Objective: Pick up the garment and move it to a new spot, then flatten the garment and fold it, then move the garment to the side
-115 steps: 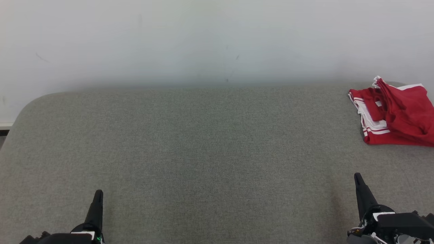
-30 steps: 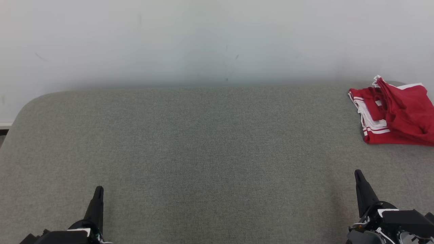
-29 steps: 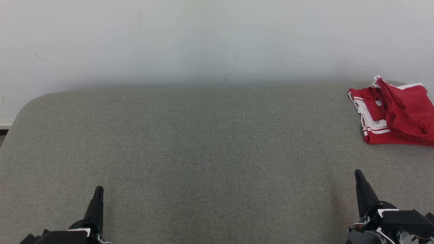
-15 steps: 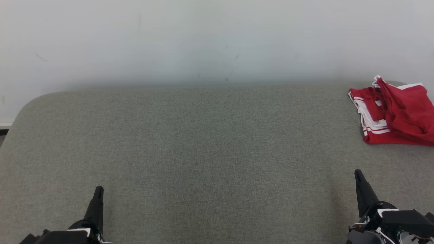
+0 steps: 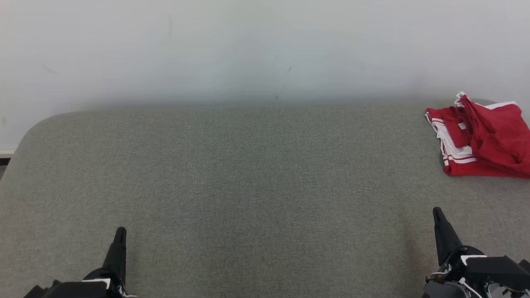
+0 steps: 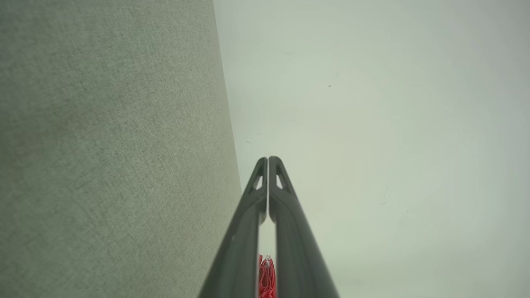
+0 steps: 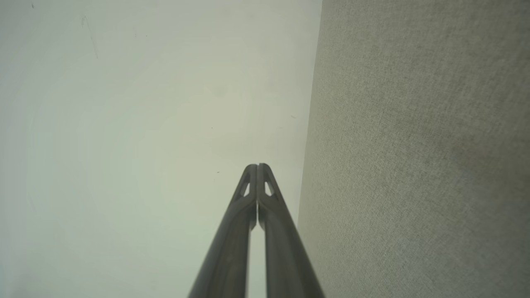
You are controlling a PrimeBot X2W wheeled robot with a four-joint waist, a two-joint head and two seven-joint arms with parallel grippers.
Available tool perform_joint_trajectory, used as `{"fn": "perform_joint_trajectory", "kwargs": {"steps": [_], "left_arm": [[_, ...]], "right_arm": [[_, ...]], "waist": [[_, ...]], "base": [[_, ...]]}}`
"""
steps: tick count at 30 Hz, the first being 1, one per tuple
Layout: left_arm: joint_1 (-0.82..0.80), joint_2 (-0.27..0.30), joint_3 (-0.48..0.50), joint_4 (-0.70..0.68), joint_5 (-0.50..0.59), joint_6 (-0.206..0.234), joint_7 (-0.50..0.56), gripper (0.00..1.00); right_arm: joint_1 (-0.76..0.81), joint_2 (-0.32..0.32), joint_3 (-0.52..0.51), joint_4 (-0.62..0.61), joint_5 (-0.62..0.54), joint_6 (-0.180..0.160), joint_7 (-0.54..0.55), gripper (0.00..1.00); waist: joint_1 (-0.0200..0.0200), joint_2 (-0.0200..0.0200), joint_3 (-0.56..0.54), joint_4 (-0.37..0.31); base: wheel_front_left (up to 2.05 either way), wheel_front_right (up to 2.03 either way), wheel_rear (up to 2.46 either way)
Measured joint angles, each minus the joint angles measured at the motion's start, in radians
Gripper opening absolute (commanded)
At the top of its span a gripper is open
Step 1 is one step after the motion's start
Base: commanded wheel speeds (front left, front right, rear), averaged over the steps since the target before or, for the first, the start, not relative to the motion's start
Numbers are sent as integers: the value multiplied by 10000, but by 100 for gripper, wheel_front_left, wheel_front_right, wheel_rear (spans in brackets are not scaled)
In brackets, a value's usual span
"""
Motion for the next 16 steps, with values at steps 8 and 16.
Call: {"fn": "perform_joint_trajectory", "kwargs": {"steps": [8,16], "left_arm": [[0,0,-4,0,0,0,0,0],[-1,0,-2,0,0,0,0,0]], "right_arm": [[0,8,-12,2,-8,0,25,0],[0,12,-21,2,-10,0,29,0]], "waist": [[0,0,0,0],[0,0,0,0]], "base": [[0,0,0],[0,0,0]]}}
